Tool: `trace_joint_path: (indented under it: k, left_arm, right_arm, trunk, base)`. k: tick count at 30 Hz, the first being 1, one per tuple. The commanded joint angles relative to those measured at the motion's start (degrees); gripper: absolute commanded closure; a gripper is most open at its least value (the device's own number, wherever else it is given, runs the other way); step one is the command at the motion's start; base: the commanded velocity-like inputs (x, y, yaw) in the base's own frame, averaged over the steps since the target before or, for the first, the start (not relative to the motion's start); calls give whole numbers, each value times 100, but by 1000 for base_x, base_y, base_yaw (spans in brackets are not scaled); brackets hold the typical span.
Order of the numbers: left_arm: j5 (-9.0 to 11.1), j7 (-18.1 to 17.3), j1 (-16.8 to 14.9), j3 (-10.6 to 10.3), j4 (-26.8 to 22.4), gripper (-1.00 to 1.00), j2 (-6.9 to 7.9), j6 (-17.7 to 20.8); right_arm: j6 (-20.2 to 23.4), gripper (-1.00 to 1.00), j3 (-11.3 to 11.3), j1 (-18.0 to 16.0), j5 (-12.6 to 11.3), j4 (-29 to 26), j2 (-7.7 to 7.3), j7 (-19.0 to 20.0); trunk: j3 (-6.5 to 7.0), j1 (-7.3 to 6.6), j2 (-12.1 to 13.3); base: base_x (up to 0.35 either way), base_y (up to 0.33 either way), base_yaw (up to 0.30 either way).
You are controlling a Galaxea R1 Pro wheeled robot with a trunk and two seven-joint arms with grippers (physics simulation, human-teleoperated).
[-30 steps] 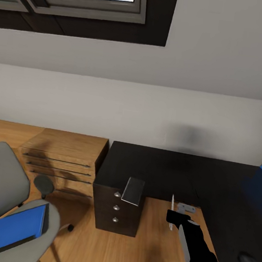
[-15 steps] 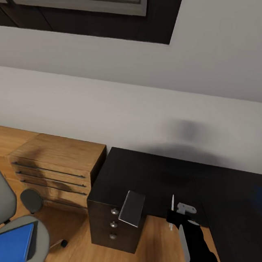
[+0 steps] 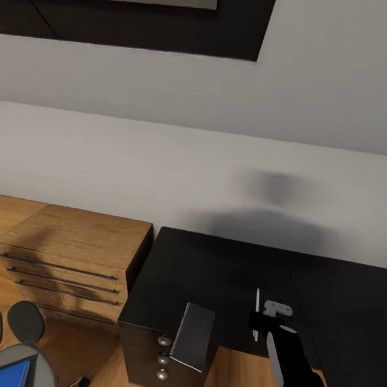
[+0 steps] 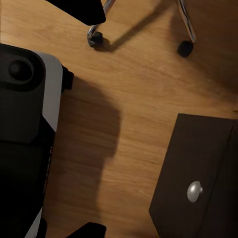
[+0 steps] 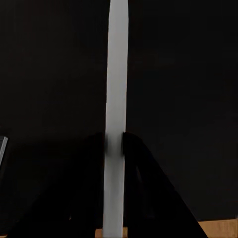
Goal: In the bedroom, organize the workspace by keeping the computer under the desk, ensuring the monitor is on the desk, placing the keyboard on the desk next to the monitor, placing the mouse on the desk next to the keyboard, moving the folder from the swivel chair onto the desk next to the mouse, stacking the notebook on top of the folder with the pen on top of the notebook, and positioning the swivel chair next to the desk.
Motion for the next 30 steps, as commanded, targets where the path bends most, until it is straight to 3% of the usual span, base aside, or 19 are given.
trace_joint_path:
  k: [1,14,30]
  left_arm:
    - [60,47,-4,-46,1,-100,7,-25]
    - [61,47,-3,-44,2,-100,7,-25]
    - [57,24,-5,-43,1,-100,7,-25]
  right_arm:
    - [32,100,-12,-5,17,-8,-2,5]
    - [36,100,-183,-5,26,273,-67,-13]
    - [-18,100,-213,-5,18,553,-179,-6]
  trunk:
    - [-12,4,-12]
    - [-12,4,-12]
    - [-12,4,-12]
  base:
    - [93,-7,0]
    - [23,-2,0]
    - [72,0,0]
